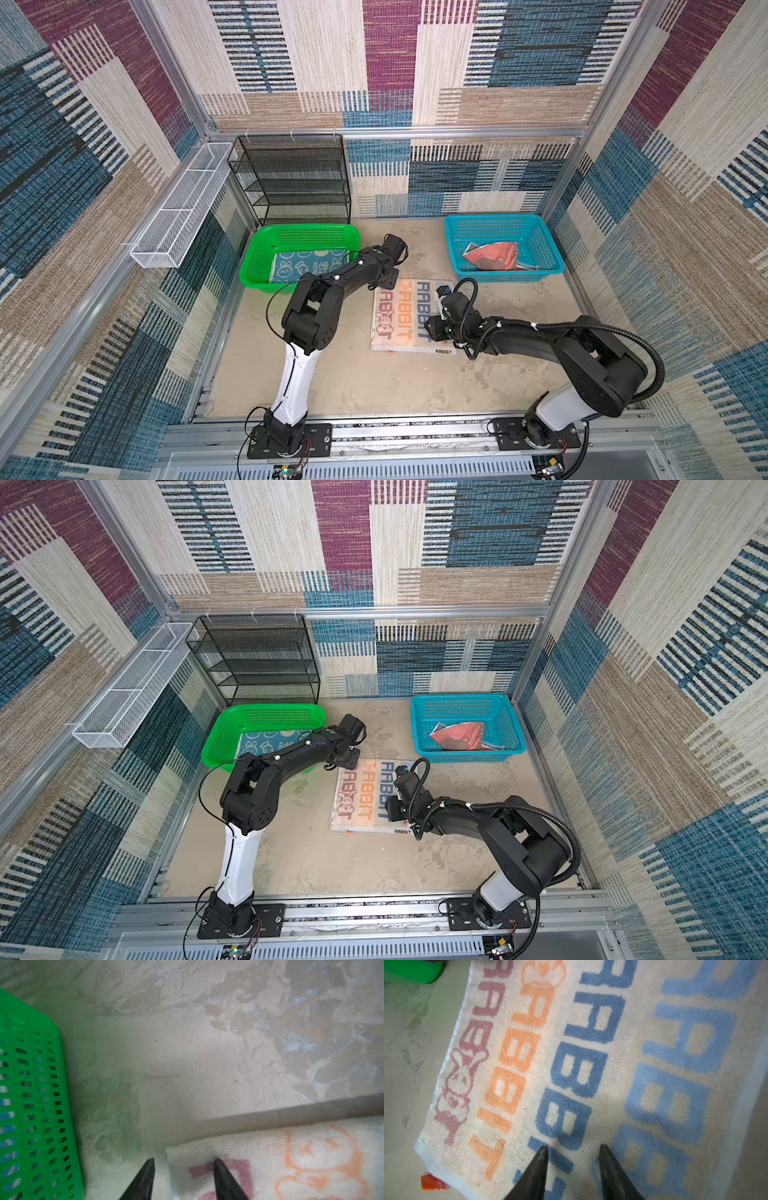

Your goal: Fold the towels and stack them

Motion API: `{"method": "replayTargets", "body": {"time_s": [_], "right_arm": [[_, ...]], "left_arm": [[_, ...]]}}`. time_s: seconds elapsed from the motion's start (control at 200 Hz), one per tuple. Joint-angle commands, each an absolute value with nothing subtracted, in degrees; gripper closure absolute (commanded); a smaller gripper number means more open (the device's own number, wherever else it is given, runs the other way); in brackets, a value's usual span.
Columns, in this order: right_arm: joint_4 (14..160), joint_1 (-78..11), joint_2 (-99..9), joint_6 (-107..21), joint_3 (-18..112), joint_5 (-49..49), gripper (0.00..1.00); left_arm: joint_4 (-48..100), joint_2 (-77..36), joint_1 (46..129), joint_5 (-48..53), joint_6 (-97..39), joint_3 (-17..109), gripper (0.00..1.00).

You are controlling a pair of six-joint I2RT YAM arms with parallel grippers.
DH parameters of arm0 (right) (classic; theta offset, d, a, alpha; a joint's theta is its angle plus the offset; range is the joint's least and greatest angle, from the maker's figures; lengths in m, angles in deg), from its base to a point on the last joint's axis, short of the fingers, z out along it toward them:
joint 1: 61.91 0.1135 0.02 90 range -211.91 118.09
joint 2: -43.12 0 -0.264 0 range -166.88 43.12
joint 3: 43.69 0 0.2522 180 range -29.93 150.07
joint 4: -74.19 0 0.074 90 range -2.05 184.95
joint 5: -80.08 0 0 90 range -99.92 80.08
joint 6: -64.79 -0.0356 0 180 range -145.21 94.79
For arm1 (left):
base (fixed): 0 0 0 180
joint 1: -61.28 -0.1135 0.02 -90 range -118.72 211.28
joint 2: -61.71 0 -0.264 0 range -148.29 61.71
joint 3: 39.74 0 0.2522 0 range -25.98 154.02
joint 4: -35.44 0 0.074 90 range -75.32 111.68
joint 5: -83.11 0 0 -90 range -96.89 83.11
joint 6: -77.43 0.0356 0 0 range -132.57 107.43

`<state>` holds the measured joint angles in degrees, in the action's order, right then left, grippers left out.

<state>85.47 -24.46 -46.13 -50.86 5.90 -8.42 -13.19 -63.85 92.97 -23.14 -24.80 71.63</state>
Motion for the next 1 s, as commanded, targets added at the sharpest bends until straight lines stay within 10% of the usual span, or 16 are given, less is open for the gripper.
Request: {"method": "replayTargets", "body": {"time_s": [0.0,0.356,0.696,0.997], "right_arm": [[94.0,-24.3,-46.5,-52.0,5.2,-9.3,0.56],[94.0,-24.1,-44.0,-51.8,4.6,-9.0,0.56],[93.9,-24.2,-39.4,-51.2,6.0,-10.6,0.56],[94.1,-25.2,-38.5,-46.5,12.7,-17.6,0.49]], "left_arm": [[-11.7,-63.6,92.7,-23.3,-26.0,72.1,0.49],[-14.9,-67.8,91.6,-19.4,-27.7,74.6,0.58],[-14.9,-66.0,91.6,-14.4,-30.4,68.7,1.00],[-13.7,-60.7,93.7,-16.5,-30.6,59.4,1.00]]}}
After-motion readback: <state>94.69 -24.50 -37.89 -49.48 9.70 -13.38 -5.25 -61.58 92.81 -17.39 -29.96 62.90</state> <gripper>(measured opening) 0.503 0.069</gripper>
